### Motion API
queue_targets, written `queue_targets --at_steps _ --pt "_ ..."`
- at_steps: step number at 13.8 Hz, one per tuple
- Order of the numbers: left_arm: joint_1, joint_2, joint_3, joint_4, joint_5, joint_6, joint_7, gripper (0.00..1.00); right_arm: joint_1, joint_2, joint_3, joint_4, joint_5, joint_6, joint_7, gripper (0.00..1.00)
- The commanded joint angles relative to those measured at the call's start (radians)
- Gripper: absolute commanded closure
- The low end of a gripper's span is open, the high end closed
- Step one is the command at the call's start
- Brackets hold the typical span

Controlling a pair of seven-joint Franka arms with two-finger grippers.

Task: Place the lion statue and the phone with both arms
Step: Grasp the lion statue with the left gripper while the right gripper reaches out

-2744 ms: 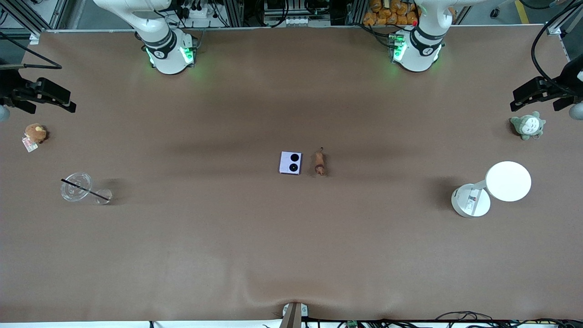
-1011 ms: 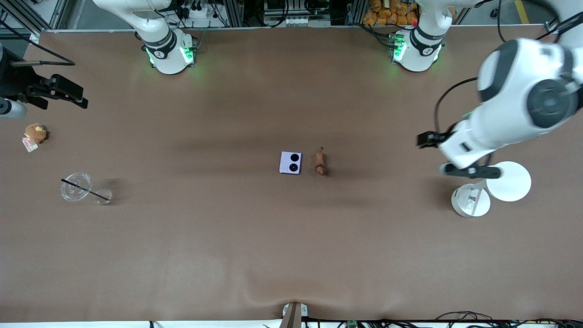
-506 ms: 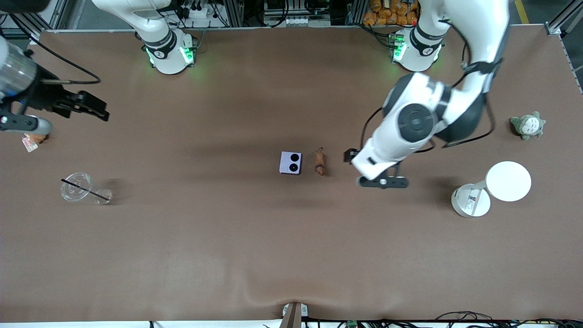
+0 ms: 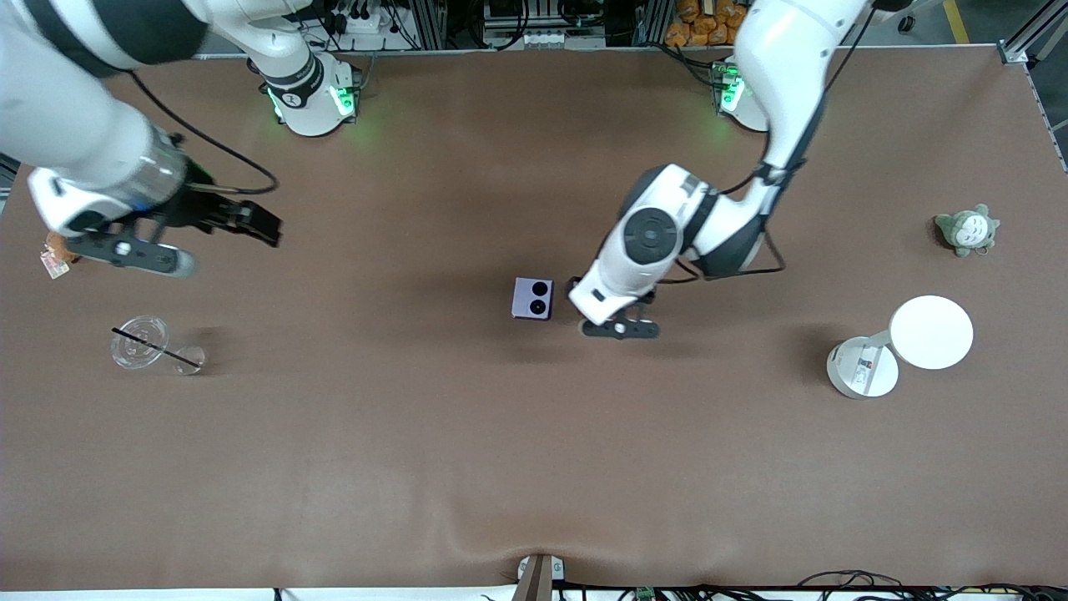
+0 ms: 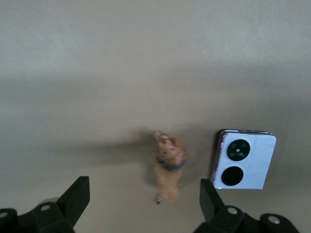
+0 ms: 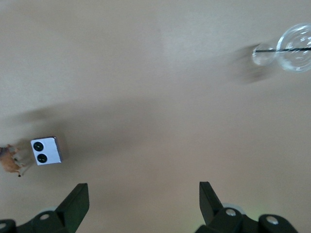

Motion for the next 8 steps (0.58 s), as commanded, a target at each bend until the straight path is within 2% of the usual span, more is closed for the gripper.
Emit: queue_targets --at_steps 1,6,7,8 --pt "-0.018 0.011 0.008 -0.005 0.018 0.03 -0.041 0.0 0.042 0.037 -0.009 0.008 0.006 0.031 0.064 0.0" --pt "-0.028 0.096 0.012 -0.002 0.035 0.152 -0.047 0.03 0.051 0.055 -0.009 0.009 0.007 0.063 0.082 0.0" --pt "-0.028 0.101 0.014 0.0 0.066 0.157 -0.047 0.1 0.051 0.06 -0.009 0.009 0.009 0.068 0.082 0.0" --pt "-0.027 0.103 0.014 -0.002 0.081 0.157 -0.049 0.34 0.053 0.063 -0.009 0.011 0.01 0.072 0.093 0.0"
